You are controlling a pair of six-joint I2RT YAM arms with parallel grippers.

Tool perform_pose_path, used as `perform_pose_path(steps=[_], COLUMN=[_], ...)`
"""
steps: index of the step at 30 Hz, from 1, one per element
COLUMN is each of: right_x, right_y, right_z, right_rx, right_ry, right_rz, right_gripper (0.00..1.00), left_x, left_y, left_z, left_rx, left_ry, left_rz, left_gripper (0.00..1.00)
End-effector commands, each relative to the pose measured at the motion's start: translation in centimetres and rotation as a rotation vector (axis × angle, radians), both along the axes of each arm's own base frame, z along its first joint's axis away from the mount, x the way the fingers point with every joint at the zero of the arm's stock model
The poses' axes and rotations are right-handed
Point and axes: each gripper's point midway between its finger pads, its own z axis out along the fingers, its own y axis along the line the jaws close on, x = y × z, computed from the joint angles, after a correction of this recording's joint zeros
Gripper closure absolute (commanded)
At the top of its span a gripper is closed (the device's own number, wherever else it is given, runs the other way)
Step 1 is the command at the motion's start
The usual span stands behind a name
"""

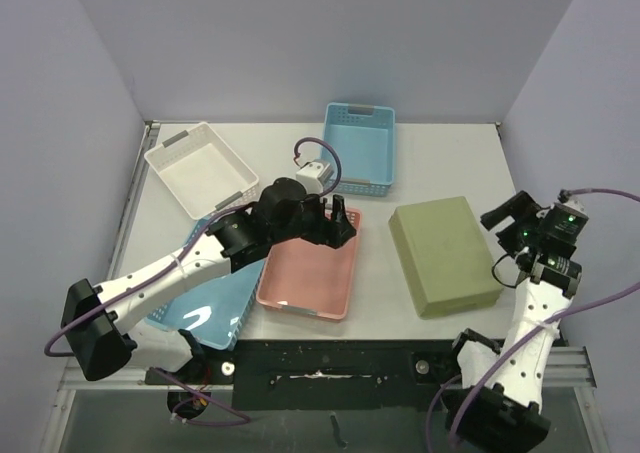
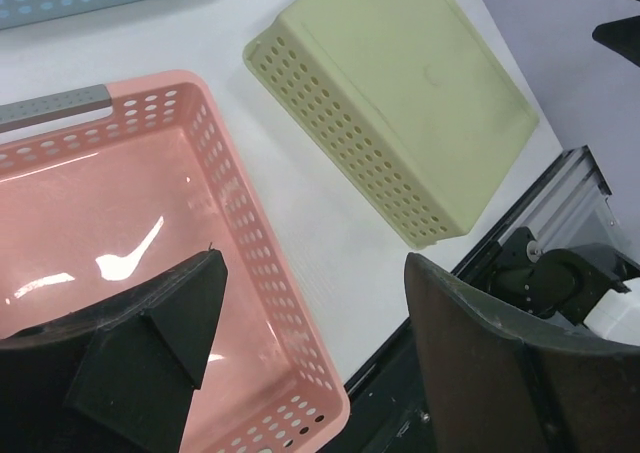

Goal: Turn the large container upside down

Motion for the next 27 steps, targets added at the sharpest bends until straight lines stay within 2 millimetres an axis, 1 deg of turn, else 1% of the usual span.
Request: perform_pose_path(steps=[1, 2, 5, 7, 9, 10, 11, 15, 18, 21, 23, 25, 27], right_x=[1.6, 1.4, 0.2, -0.4, -0.7, -0.8, -1.1, -0.4, 0.5, 1.0, 1.3, 2.0, 2.8], right_y=[7.0, 8.6, 12.7, 16.1, 19.0, 20.2, 21.8, 26.0, 26.5, 26.1, 24.5, 21.9, 19.1], right_z=[4.0, 3.9, 2.9, 2.5, 1.9, 1.4, 0.9, -1.5, -4.3, -6.6, -7.9, -8.8, -9.5], right_rx=[-0.006, 0.002, 0.047, 0.110, 0.145, 0.139, 0.130, 0.020, -0.014, -0.045, -0.090, -0.133, -0.137], right_ry=[-0.176, -0.172, -0.124, -0.131, -0.125, -0.108, -0.088, 0.029, 0.128, 0.185, 0.234, 0.278, 0.297], right_rz=[0.319, 0.367, 0.478, 0.577, 0.648, 0.673, 0.714, 0.788, 0.765, 0.750, 0.711, 0.655, 0.593], right_gripper=[0.10, 0.09, 0.08, 0.05, 0.02, 0.01, 0.00, 0.02, 0.03, 0.03, 0.02, 0.02, 0.02], left_x=[1.2, 1.5, 2.3, 2.8, 3.1, 3.3, 3.5, 4.0, 3.9, 3.8, 3.4, 3.1, 3.1], left_y=[2.1, 2.6, 4.3, 5.5, 6.5, 7.1, 7.6, 9.1, 9.5, 10.0, 9.9, 9.5, 9.3], left_z=[1.9, 1.9, 1.7, 1.5, 1.3, 1.3, 1.3, 1.2, 1.3, 1.3, 1.2, 0.9, 0.4], left_rx=[0.000, 0.004, 0.024, 0.037, 0.043, 0.045, 0.045, 0.041, 0.027, 0.015, 0.011, 0.028, 0.057], left_ry=[-0.053, -0.052, -0.040, -0.030, -0.024, -0.024, -0.022, -0.020, -0.016, -0.018, -0.022, -0.017, 0.001], left_rz=[0.079, 0.096, 0.151, 0.188, 0.223, 0.243, 0.268, 0.337, 0.361, 0.383, 0.358, 0.320, 0.304], left_gripper=[0.28, 0.28, 0.28, 0.28, 0.27, 0.27, 0.27, 0.27, 0.27, 0.27, 0.27, 0.27, 0.27])
